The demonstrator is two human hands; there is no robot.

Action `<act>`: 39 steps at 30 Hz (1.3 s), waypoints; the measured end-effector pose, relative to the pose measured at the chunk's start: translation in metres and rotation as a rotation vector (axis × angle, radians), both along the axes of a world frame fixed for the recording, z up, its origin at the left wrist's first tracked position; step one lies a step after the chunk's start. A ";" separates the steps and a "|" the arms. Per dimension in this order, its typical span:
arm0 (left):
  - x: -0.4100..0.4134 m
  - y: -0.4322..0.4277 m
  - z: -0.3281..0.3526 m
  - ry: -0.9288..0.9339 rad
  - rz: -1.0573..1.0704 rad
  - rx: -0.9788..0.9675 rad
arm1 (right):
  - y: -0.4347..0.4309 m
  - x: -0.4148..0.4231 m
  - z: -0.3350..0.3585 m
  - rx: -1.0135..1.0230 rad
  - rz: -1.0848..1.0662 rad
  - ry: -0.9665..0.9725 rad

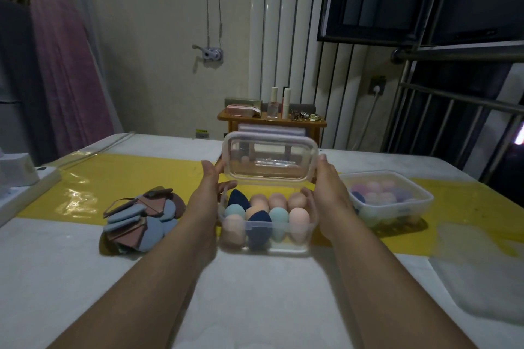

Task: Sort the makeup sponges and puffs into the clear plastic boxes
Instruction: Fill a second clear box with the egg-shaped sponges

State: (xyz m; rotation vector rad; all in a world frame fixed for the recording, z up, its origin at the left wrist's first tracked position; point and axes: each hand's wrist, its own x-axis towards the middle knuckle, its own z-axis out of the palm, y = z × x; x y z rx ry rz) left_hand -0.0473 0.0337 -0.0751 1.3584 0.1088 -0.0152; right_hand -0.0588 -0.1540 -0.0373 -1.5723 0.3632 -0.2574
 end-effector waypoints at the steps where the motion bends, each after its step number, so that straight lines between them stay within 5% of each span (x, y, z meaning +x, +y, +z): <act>1: 0.001 0.001 0.000 0.001 -0.005 0.002 | -0.003 -0.001 0.002 0.090 -0.004 0.033; 5: 0.005 0.008 0.005 0.057 0.008 -0.001 | -0.018 -0.005 0.006 0.170 0.099 0.163; 12: -0.003 0.016 0.004 0.122 -0.074 0.006 | -0.031 -0.007 0.006 -0.107 0.293 0.244; 23: -0.009 0.008 0.001 0.028 -0.135 -0.042 | -0.026 -0.004 0.002 -0.460 0.272 0.128; 29: -0.010 0.021 0.008 -0.103 -0.328 0.255 | -0.026 -0.013 0.008 -0.569 0.601 0.230; 39: -0.016 0.025 0.009 -0.157 -0.370 0.472 | -0.021 -0.018 0.010 -0.909 0.580 0.164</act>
